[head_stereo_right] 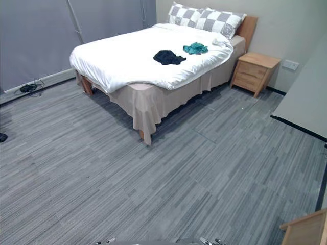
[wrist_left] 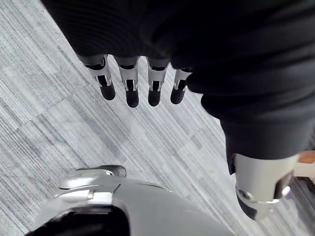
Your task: Tidy the bed and pick cloth on bed and put in laundry
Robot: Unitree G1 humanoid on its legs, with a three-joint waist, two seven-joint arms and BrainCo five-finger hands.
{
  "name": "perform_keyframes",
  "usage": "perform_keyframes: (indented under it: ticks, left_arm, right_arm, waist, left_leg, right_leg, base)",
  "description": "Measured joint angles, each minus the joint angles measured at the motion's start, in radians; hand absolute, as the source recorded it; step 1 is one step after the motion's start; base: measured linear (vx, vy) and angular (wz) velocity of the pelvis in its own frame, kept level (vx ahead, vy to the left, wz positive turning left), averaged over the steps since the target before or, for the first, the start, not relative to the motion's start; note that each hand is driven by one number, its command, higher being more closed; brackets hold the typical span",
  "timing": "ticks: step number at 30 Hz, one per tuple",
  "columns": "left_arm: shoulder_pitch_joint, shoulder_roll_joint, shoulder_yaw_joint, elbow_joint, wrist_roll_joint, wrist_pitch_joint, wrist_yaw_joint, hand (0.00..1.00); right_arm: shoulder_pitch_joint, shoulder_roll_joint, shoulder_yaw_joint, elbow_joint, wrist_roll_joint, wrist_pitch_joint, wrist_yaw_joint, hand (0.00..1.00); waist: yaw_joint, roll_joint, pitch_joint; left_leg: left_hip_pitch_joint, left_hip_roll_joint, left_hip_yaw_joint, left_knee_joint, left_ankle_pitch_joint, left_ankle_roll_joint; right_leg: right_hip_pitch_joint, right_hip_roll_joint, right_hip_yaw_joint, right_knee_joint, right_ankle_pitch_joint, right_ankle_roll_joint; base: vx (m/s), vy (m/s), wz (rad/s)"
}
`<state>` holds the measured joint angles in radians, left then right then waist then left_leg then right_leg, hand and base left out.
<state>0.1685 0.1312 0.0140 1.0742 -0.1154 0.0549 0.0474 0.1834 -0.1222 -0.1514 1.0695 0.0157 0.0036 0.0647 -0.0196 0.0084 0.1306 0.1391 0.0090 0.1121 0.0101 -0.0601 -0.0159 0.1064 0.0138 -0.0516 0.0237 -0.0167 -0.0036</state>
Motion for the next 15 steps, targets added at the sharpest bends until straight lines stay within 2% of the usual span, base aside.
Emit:
perform_keyframes:
  ticks: [10,15]
  left_arm:
    - [-0.012,-0.002,0.028,0.006,0.001,-0.001,0.001,0.0]
    - [-0.014,0.0,0.028,0.006,0.004,0.0,0.0,0.0]
  right_arm:
    - [-0.006,0.004,0.0,0.009,-0.019,0.003,0.002,0.0]
    - [-0.031,0.01,-0.019,0.015,-0.023,0.004,0.004,0.0]
  waist:
    - [0.004,-0.002,0.004]
    - [0.005,-0.006,0.008]
  left_leg:
    - [0.066,-0.001,0.0,-0.049,0.011,0.008]
    - [0.084,-0.001,0.002,-0.064,0.01,0.007]
  right_leg:
    - [0.07,0.004,-0.031,-0.064,0.005,-0.006]
    - [0.081,0.003,-0.033,-0.064,-0.004,0.008]
  base:
    - [0.11,0.005,0.03]
    - [0.0,0.0,0.0]
